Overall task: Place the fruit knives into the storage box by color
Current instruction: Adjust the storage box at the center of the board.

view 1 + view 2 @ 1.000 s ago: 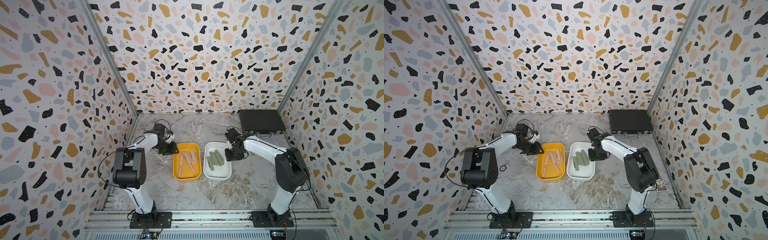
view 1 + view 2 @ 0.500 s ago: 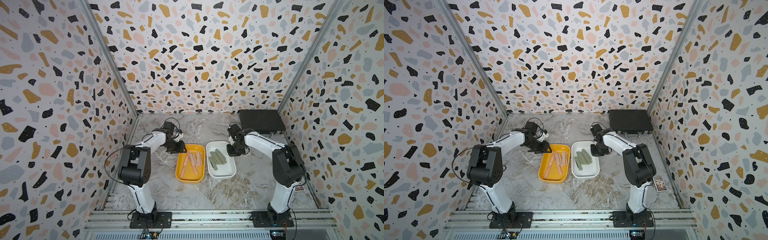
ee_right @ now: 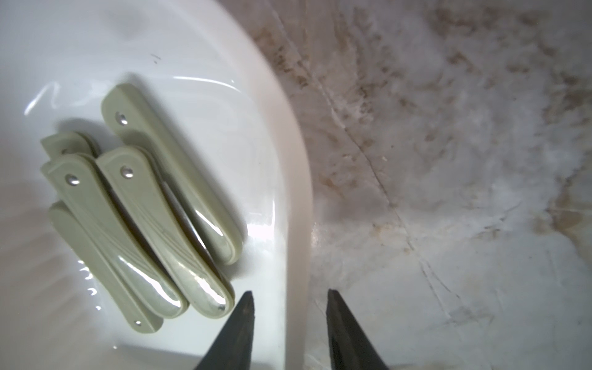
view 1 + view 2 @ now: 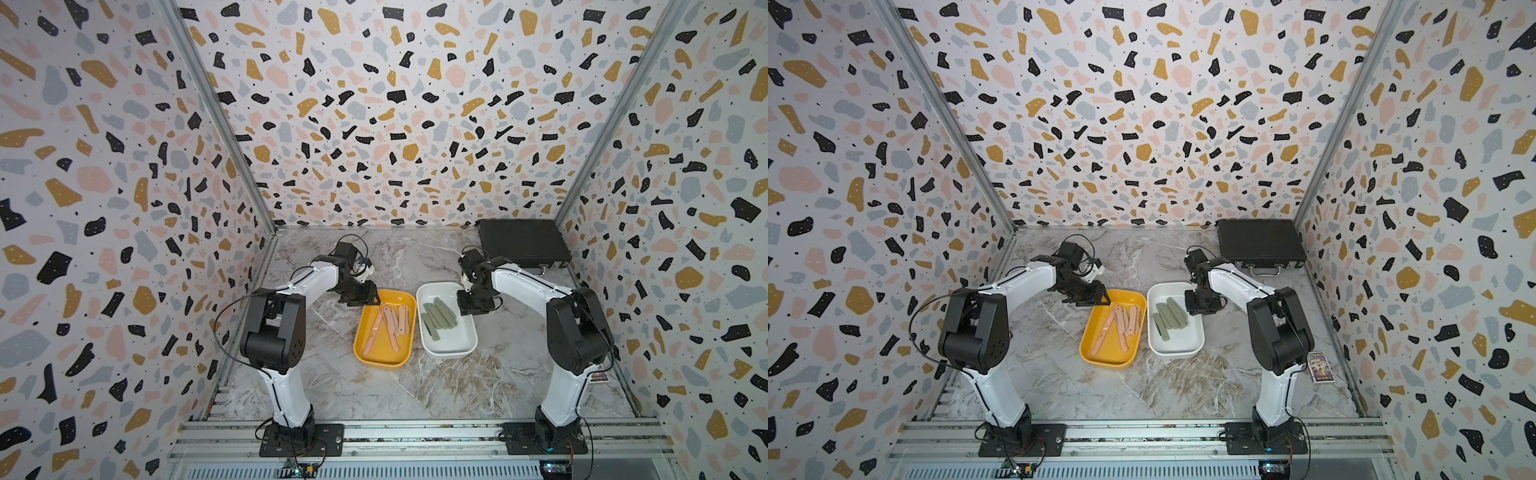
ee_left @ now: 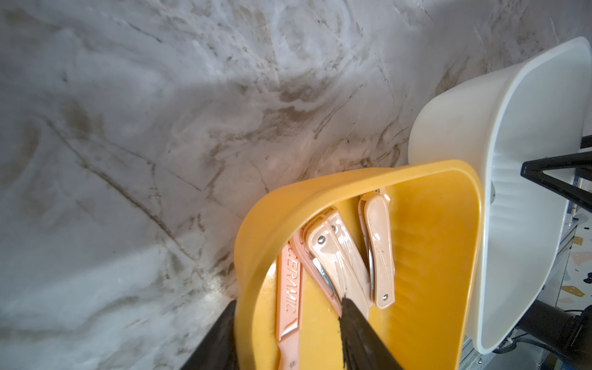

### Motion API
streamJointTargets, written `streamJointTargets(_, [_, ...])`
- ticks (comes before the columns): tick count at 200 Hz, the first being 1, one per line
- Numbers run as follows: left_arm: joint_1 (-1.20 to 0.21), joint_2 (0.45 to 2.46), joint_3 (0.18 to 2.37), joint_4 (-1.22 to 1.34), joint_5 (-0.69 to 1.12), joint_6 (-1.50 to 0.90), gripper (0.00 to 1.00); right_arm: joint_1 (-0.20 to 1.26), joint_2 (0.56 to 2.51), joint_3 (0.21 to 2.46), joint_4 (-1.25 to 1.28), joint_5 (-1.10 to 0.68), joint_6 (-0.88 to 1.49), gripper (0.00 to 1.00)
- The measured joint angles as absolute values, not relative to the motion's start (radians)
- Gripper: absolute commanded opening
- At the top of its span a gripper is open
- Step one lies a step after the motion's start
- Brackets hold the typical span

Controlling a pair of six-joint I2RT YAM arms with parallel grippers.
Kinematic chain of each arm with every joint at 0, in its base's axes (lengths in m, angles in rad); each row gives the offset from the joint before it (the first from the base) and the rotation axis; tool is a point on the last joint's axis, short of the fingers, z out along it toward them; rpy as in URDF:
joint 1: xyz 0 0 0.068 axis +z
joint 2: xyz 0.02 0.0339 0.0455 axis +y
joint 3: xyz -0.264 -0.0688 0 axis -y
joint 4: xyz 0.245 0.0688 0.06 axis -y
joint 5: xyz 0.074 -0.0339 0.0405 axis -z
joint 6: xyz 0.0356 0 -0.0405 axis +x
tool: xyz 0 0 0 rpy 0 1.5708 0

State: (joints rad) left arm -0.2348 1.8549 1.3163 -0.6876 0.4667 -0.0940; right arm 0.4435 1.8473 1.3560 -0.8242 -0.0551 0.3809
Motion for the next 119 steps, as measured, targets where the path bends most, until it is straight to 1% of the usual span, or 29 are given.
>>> streamJointTargets(15, [-0.236,1.858,1.323,-0.686,0.466,-0.094,0.51,0.445,1.812,1.357,-0.843,-0.047,0.381,0.48])
streamJointTargets(37, [-0.237,1.858,1.324,-0.686,0.467,-0.094,0.52,0.451,1.740,1.372,-0.876,-0.033,0.382,0.56])
streamJointTargets(61, [-0.237,1.858,1.324,-0.686,0.466,-0.094,0.56,0.477,1.687,1.431,-0.906,-0.028,0.390,0.64])
streamJointTargets(93, [-0.235,1.858,1.324,-0.684,0.463,-0.096,0.58,0.565,1.690,1.504,-0.914,-0.027,0.407,0.65])
streamJointTargets(119, [-0.220,1.856,1.324,-0.679,0.464,-0.097,0.58,0.633,1.745,1.560,-0.916,-0.034,0.427,0.65])
